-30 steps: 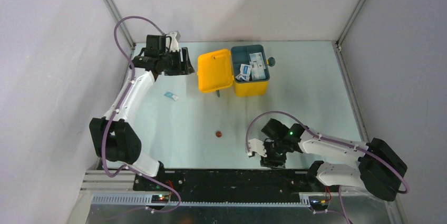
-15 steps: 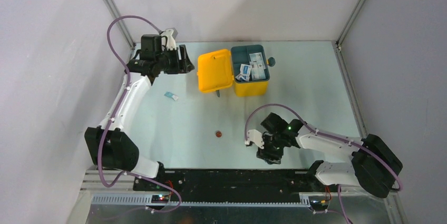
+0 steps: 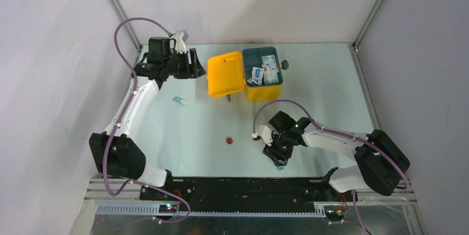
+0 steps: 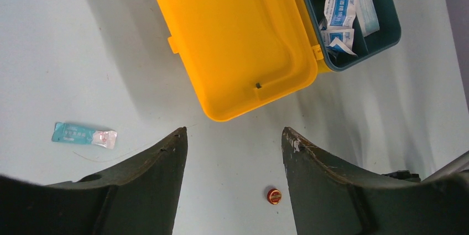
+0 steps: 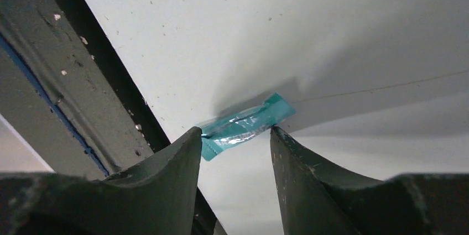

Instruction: Organize the medicine kit

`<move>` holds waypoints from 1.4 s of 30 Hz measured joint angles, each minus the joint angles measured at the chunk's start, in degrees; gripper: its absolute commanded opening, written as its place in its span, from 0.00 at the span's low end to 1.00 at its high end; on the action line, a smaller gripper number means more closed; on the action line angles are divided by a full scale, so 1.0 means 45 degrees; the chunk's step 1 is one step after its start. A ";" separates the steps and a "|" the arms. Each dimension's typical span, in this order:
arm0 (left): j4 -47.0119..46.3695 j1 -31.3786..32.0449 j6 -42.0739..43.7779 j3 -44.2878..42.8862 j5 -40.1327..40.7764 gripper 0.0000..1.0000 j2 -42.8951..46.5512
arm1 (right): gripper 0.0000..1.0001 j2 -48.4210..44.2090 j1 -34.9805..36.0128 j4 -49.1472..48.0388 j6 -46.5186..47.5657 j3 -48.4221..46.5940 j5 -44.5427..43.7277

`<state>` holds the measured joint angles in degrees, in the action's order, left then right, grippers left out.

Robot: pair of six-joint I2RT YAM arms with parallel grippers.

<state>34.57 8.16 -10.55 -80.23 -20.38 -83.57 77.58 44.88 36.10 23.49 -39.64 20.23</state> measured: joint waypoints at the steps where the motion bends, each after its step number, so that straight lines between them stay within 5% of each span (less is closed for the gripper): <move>1: 0.0000 0.0000 0.0005 0.0000 -0.0019 0.68 0.0000 | 0.49 0.0112 0.0155 -0.0073 -0.0121 0.0000 -0.0199; 5: -0.0005 -0.0073 0.0019 0.0000 -0.0170 0.68 0.0000 | 0.40 0.0340 0.0967 -0.0389 -0.0534 -0.0083 -0.1020; 10: -0.0010 -0.0301 0.0019 0.0000 -0.0194 0.68 0.0000 | 0.14 0.0452 0.1389 -0.0840 -0.1166 -0.0107 -0.2249; 17: -0.0039 -0.0544 0.0117 -0.0005 -0.0180 0.68 0.0000 | 0.00 0.0991 0.0112 -0.0301 -0.1307 -0.1496 -0.2769; 23: -0.0039 -0.0549 0.0461 -0.0049 0.0131 0.68 0.0102 | 0.00 0.1744 -0.2089 0.0447 -0.1549 -0.5872 -0.1831; 31: -0.0131 -0.0559 0.1807 0.1243 0.0588 0.69 0.1957 | 0.00 0.2312 -0.3429 -0.1719 -0.2798 -0.9296 -0.0947; 42: 0.0461 -0.0651 0.2225 0.2778 0.2273 0.84 0.2409 | 0.00 0.8364 -0.4347 -0.4561 -0.5037 -1.4115 -0.1792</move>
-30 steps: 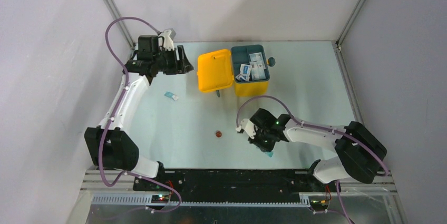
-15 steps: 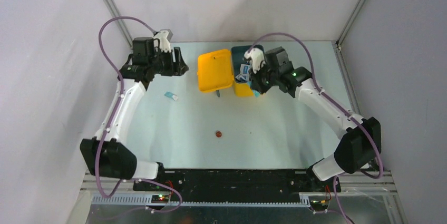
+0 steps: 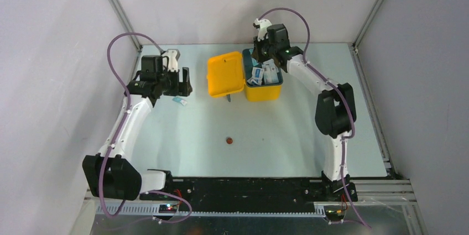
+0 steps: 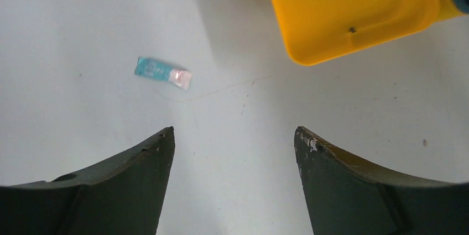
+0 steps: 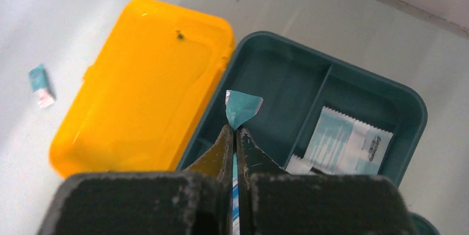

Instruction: Organize the medicine kit

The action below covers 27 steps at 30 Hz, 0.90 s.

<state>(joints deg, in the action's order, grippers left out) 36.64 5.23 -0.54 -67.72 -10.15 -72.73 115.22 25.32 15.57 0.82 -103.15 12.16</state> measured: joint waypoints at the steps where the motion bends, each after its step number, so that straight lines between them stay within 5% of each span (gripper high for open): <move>1: 0.0024 -0.0068 -0.0029 0.0121 0.0102 0.85 0.0000 | 0.02 0.0466 -0.0078 -0.0005 -0.0165 -0.0359 -0.0175; 6: 0.0136 -0.0568 -0.0325 0.0486 0.0301 0.98 -0.0019 | 0.33 0.1350 -0.0165 -0.0146 -0.0665 -0.1010 -0.0646; 10: 0.0160 -0.0879 -0.0670 0.0627 0.0593 0.99 -0.0393 | 0.44 0.1443 -0.0155 -0.0248 -0.0913 -0.1219 -0.0758; 18: 0.0155 -0.2006 -0.2511 0.0593 0.1054 0.78 -0.2846 | 0.45 0.1098 -0.0345 -0.0189 -0.1200 -0.1146 -0.0461; 27: 0.0112 -0.2132 -0.4027 -0.1073 0.1501 0.64 -0.6504 | 0.45 -0.3468 -0.1112 -0.0068 -0.1268 0.2108 0.0214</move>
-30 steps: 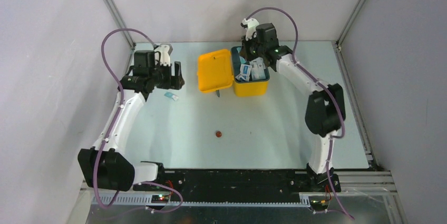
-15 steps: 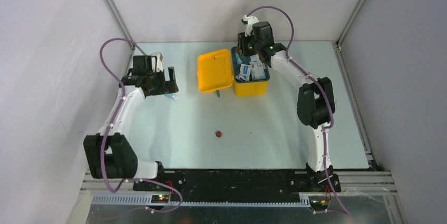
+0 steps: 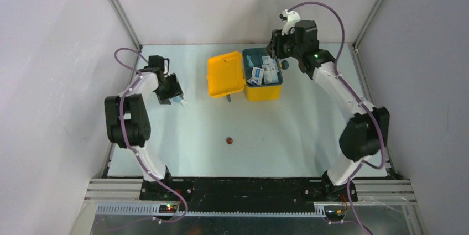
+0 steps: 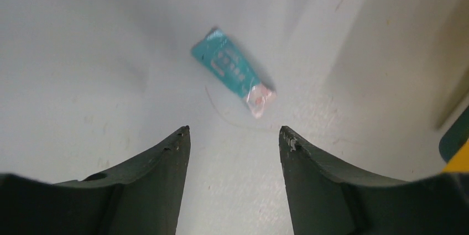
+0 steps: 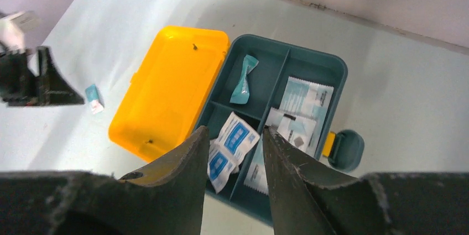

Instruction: Organize the medicine kit

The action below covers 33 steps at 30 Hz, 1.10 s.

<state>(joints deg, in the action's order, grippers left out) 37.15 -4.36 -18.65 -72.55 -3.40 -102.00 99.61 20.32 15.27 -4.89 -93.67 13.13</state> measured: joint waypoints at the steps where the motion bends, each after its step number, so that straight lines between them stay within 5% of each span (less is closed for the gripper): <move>1: -0.0019 0.0000 -0.0160 -0.0233 0.0044 0.64 -0.0340 | 0.45 -0.0525 -0.0019 -0.0039 0.0063 0.0369 0.0010; 8: -0.0146 0.0000 -0.1287 -0.0991 0.0311 0.63 -0.1681 | 0.46 -0.2249 0.0083 0.0204 0.0801 0.1826 -0.0053; 14: -0.0024 0.0000 -0.2040 -0.1413 0.0335 0.50 -0.2472 | 0.47 -0.2297 0.0146 0.0685 0.1603 0.2098 -0.0525; 23: -0.0282 0.0058 -0.2545 -0.2453 0.0389 0.01 -0.3225 | 0.47 -0.2492 0.0486 0.0971 0.2555 0.2098 -0.1171; 33: -0.0282 0.0097 -0.2273 -0.2171 -0.0311 0.00 -0.1991 | 0.47 -0.2890 0.0466 0.0981 0.2919 0.2312 -0.1481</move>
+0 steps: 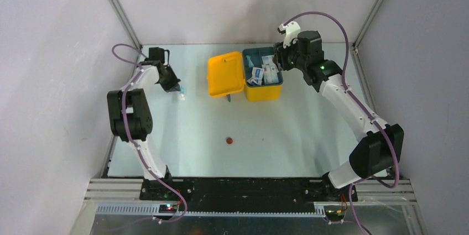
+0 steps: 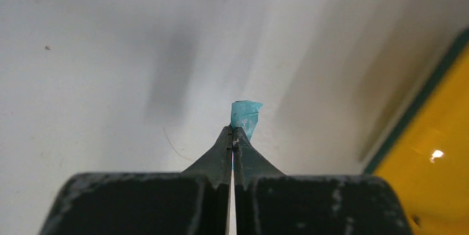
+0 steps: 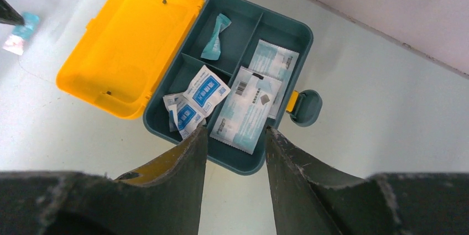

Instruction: Organize the medicine kit

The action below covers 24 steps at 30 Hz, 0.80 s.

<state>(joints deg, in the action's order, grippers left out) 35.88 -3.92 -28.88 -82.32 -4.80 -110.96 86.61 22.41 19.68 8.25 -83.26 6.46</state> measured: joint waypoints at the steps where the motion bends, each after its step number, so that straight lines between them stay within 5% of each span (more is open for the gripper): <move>1: 0.0024 0.0000 0.0092 0.0000 -0.0126 0.00 0.0340 | 0.47 -0.0010 -0.0044 0.0005 0.0010 0.0010 -0.0005; 7: -0.0097 0.0238 0.0437 -0.0957 -0.2176 0.00 0.2069 | 0.47 -0.0359 -0.0452 0.0049 0.0078 0.0510 -0.0005; 12: -0.1292 0.1763 0.0544 -0.2948 -0.4109 0.00 0.2030 | 0.47 -0.0398 -0.0782 0.0053 -0.0053 0.0651 0.0005; 24: -0.3803 0.5042 -0.0937 -0.7320 -0.6096 0.00 -0.2283 | 0.47 -0.0534 -0.1049 0.0287 -0.0155 0.1316 0.0005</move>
<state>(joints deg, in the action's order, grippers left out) 18.76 18.76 -33.10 -115.26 -32.23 -121.23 84.20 17.69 20.97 7.55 -77.34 6.48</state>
